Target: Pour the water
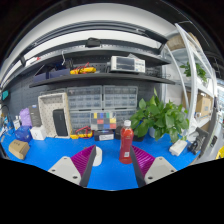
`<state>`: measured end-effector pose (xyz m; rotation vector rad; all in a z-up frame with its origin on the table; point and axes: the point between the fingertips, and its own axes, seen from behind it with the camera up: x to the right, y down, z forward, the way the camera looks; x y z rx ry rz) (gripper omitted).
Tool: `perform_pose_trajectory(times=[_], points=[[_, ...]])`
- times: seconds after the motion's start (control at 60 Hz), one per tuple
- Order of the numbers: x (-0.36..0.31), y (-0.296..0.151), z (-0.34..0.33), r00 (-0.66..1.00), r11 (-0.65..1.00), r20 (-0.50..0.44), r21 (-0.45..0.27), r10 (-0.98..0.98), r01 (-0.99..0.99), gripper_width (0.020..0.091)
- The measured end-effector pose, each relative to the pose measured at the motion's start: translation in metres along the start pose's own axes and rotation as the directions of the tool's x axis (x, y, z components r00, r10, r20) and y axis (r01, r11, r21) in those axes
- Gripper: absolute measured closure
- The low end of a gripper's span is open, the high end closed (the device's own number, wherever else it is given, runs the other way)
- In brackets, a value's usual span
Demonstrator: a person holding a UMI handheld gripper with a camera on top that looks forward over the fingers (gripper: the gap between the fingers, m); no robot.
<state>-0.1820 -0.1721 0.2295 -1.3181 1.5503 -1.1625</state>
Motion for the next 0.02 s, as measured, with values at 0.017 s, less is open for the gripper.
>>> perform_pose_trajectory(times=[0.017], points=[[-0.0001, -0.0007, -0.001, 1.0, 1.0, -0.001, 0.0, -0.003, 0.003, 0.0428]])
